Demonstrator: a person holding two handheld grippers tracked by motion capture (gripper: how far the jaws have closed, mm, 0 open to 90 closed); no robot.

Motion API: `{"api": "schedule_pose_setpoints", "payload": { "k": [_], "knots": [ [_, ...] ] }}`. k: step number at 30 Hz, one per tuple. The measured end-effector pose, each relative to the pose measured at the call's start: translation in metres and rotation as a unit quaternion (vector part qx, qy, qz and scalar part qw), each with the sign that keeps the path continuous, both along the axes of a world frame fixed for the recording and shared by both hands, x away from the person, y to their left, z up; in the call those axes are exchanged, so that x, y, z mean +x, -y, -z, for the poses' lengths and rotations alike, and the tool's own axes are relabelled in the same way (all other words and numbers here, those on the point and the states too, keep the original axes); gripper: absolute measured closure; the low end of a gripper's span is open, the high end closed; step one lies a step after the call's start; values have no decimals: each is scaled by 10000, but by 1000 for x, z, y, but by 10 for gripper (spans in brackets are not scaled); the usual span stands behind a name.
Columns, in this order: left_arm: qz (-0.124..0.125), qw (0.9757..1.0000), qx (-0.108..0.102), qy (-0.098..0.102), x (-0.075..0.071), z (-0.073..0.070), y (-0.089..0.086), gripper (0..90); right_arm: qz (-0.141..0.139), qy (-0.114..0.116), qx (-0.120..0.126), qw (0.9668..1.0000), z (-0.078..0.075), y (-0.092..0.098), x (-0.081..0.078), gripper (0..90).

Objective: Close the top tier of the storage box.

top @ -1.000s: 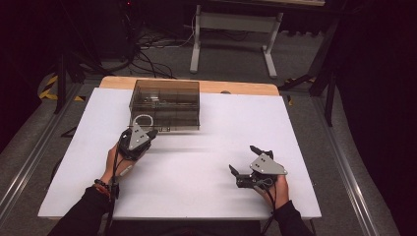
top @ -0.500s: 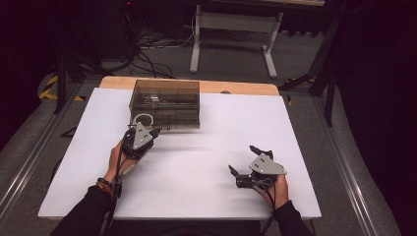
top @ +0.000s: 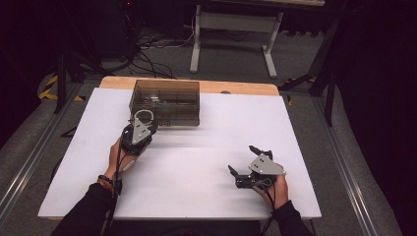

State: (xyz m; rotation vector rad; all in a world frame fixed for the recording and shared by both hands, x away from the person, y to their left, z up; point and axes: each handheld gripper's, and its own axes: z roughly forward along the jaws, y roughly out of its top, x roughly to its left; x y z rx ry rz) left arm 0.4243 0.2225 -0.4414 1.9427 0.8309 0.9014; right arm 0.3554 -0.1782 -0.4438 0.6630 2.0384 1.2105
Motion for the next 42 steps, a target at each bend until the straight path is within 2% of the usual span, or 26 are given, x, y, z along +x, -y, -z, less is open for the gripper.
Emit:
{"api": "schedule_pose_setpoints", "payload": {
  "k": [4,17,20,23,34,42],
  "knots": [
    [-90,9999,-35,30,2,-1,-1,895,3,-8,2,10000,0,0,0,63],
    [-143,9998,-123,45,11,-4,-3,895,-17,-51,-43,10000,1,-1,1,63],
    [-148,9998,-114,43,13,-4,-2,895,-14,-41,-50,10000,2,-2,1,63],
    [-180,9998,-21,50,14,-3,-1,895,-2,-53,-60,10000,2,-2,1,63],
    [-275,9996,-78,-2,23,-5,-1,895,6,-47,-77,10000,2,-3,1,63],
    [-321,9995,-3,3,29,-7,3,895,31,-48,-64,10000,3,-3,1,63]
  ]
}}
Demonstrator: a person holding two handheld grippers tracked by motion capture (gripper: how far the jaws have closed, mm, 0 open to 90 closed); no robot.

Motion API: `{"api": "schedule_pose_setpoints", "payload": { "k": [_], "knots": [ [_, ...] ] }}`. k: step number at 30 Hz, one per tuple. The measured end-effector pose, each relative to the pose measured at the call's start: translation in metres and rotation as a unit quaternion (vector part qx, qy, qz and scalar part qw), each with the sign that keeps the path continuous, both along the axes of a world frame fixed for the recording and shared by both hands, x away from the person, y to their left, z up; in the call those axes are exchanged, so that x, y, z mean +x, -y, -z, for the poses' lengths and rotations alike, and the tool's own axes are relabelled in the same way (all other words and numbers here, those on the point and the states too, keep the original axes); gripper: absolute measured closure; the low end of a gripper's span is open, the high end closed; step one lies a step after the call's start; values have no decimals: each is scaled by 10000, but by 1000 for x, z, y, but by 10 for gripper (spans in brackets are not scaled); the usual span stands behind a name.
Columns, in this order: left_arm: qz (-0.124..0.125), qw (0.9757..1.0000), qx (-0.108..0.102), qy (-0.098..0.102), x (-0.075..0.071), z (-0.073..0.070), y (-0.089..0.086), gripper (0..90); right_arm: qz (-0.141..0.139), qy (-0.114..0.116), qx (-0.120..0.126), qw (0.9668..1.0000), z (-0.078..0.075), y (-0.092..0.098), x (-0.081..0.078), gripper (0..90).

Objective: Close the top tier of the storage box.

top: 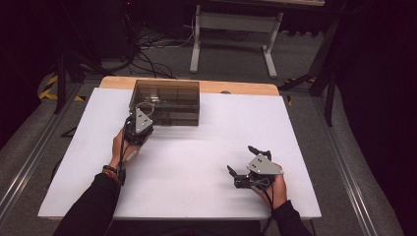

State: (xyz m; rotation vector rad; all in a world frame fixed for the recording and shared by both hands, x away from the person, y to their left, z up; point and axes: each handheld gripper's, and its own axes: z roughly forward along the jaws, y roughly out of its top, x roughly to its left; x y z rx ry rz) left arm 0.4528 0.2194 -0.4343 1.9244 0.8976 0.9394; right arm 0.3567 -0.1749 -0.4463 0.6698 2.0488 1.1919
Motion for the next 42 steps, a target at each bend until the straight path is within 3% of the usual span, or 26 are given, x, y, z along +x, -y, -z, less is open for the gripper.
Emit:
{"api": "schedule_pose_setpoints", "payload": {
  "k": [42],
  "knots": [
    [-156,9996,220,0,17,-7,6,896,12,60,-12,10000,-1,1,-1,63]
  ]
}}
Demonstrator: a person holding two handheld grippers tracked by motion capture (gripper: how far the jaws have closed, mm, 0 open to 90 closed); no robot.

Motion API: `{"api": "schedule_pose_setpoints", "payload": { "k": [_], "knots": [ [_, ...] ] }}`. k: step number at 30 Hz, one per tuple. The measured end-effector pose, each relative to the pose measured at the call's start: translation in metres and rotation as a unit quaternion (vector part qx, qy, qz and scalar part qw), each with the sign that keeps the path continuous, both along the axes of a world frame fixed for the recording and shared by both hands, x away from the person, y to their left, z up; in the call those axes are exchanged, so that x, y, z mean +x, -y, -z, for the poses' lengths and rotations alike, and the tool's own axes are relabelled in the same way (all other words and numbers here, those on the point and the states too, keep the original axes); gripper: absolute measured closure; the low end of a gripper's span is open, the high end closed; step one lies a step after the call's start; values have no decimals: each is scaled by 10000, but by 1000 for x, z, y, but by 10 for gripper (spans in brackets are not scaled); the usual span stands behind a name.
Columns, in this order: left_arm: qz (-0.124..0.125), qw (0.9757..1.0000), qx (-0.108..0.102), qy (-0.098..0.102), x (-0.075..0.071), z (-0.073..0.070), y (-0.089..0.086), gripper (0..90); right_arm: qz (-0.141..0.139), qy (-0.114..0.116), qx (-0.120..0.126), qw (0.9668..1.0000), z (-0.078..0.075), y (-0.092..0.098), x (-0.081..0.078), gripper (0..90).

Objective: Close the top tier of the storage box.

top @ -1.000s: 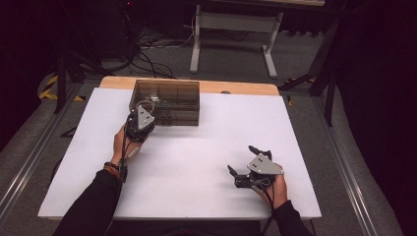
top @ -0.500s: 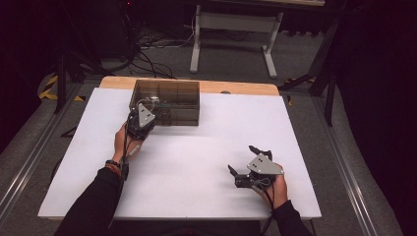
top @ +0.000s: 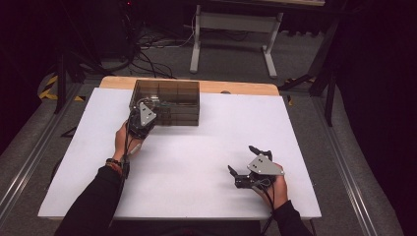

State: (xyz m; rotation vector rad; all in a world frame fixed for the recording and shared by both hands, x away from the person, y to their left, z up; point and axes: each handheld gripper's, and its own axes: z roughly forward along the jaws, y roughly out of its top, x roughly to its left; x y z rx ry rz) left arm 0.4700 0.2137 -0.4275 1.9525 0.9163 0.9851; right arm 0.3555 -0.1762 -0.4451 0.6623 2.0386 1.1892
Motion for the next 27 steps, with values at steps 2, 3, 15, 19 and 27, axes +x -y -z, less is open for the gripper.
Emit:
{"api": "schedule_pose_setpoints", "payload": {
  "k": [2,3,15,19,27],
  "knots": [
    [18,10000,-34,-12,-1,-1,0,896,7,0,33,10000,0,0,0,63],
    [23,10000,-37,-6,-1,-1,-1,897,13,4,37,10000,-1,0,0,63],
    [154,9996,-211,-93,-7,-3,-4,876,-4,4,8,10000,0,-1,-1,63],
    [218,9996,-193,-39,-11,-2,-4,856,1,0,7,10000,0,0,0,63],
    [346,9991,-251,54,-16,-1,-4,819,-9,-1,4,10000,0,-1,0,63]
  ]
}}
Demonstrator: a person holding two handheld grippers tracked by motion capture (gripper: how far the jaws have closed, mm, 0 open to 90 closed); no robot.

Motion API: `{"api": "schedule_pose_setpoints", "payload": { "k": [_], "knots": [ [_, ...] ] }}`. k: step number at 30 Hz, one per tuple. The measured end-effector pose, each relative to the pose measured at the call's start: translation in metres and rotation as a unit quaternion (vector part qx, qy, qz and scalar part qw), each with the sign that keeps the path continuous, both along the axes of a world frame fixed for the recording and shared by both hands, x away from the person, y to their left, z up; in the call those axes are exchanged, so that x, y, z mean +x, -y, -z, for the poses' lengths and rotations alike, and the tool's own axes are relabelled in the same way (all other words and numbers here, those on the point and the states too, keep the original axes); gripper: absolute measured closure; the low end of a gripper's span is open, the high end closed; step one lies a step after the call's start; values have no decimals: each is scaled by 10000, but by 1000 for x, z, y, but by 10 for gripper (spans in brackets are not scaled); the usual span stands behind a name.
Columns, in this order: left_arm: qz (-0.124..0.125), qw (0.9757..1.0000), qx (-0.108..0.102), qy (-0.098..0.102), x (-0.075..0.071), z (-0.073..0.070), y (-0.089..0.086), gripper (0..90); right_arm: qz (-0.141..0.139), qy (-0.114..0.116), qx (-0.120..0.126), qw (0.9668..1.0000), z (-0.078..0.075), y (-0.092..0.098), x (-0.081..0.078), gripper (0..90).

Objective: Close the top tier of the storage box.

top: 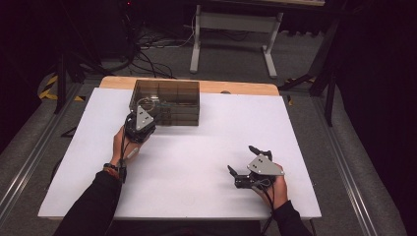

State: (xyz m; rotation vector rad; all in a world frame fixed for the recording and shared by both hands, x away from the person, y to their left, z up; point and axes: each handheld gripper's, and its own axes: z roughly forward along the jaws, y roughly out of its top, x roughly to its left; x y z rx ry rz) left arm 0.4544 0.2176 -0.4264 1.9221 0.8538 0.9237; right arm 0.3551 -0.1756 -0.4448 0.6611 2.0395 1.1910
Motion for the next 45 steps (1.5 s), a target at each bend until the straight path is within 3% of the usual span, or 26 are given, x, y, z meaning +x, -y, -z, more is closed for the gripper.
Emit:
{"api": "schedule_pose_setpoints", "payload": {
  "k": [3,11,18,31,41,45],
  "knots": [
    [56,10000,-74,2,-2,0,0,804,-7,0,3,10000,0,0,0,64],
    [277,9995,-169,23,-6,1,3,641,-29,6,1,10000,0,0,0,67],
    [203,9996,-203,85,-7,3,7,367,-27,8,-11,10000,0,-1,0,67],
    [110,9994,-321,-41,-5,7,7,135,-9,17,-23,10000,0,-1,0,66],
    [128,9984,-505,-208,-5,8,6,69,-32,21,-33,10000,0,-1,-1,66],
    [165,9987,-418,-260,-5,8,7,87,-42,0,11,10000,1,-1,0,66]
  ]
}}
